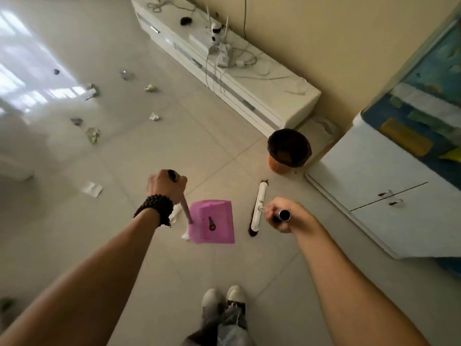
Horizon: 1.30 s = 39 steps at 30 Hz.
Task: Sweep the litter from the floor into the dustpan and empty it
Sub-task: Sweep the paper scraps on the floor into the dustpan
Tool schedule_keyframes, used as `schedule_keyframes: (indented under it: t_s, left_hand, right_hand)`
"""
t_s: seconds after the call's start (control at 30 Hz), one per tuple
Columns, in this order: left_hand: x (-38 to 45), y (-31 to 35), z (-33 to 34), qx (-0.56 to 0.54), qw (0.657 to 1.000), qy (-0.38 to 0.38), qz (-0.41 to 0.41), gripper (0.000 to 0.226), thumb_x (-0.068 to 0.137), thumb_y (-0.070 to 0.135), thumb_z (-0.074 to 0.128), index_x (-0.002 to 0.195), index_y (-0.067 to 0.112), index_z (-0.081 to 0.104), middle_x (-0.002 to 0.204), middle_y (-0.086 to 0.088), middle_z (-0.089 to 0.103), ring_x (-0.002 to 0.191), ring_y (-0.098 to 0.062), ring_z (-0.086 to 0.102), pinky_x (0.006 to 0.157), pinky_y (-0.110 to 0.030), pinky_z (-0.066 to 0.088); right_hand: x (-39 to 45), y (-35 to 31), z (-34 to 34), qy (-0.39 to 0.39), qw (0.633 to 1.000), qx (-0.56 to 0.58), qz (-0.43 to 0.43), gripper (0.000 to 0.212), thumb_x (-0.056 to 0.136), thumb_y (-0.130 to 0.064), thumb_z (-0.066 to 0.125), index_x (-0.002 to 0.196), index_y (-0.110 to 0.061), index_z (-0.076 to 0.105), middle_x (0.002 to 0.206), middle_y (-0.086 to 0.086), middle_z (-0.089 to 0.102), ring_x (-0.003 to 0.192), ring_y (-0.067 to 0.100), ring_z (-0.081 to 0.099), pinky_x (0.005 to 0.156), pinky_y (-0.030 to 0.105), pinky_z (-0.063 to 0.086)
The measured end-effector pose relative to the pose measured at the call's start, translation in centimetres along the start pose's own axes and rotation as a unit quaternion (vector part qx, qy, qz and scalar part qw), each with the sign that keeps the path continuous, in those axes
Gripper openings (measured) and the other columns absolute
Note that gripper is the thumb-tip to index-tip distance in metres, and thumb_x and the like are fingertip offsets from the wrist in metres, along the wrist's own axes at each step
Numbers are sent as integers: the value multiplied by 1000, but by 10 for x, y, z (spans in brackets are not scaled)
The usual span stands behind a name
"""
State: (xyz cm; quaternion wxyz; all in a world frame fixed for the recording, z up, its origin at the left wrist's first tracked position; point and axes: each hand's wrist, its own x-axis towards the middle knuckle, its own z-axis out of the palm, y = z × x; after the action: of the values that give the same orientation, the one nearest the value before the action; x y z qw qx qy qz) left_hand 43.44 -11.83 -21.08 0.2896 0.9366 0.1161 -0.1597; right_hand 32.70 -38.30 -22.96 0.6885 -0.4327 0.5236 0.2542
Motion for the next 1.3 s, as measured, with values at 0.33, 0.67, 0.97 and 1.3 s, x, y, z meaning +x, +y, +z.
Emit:
schedule_keyframes:
  t_s: [0.33, 0.67, 0.97, 1.3]
  left_hand:
    - [-27, -145, -37, -7, 994, 55, -95, 30, 87, 27, 56, 71, 7, 72, 74, -16, 76, 69, -35, 75, 73, -44, 65]
    - [-3, -290, -42, 0, 983, 91, -157, 38, 90, 30, 57, 60, 8, 65, 56, -10, 59, 55, -27, 54, 61, -31, 47]
    - [30, -366, -31, -39, 982, 73, -171, 30, 88, 29, 56, 72, 7, 69, 57, -4, 53, 66, -33, 60, 65, -32, 49]
    - [37, -392, -35, -155, 974, -1, -163, 19, 85, 25, 55, 84, 19, 73, 81, -13, 78, 79, -29, 76, 80, -36, 62]
  right_hand:
    - [34, 79, 88, 6, 986, -167, 26, 28, 91, 0, 31, 69, -15, 39, 49, -1, 41, 18, 7, 34, 26, 10, 31]
    - [66, 177, 155, 68, 963, -259, 22, 26, 89, 1, 33, 68, -12, 40, 36, 2, 40, 19, 10, 35, 30, 12, 34]
    - [65, 271, 260, 35, 954, -281, 101, 26, 90, -3, 33, 67, -13, 43, 32, -3, 42, 20, 7, 38, 31, 10, 34]
    - [17, 239, 289, -57, 947, -236, 210, 39, 98, -11, 31, 60, -17, 34, 33, -7, 35, 19, 2, 31, 22, 11, 23]
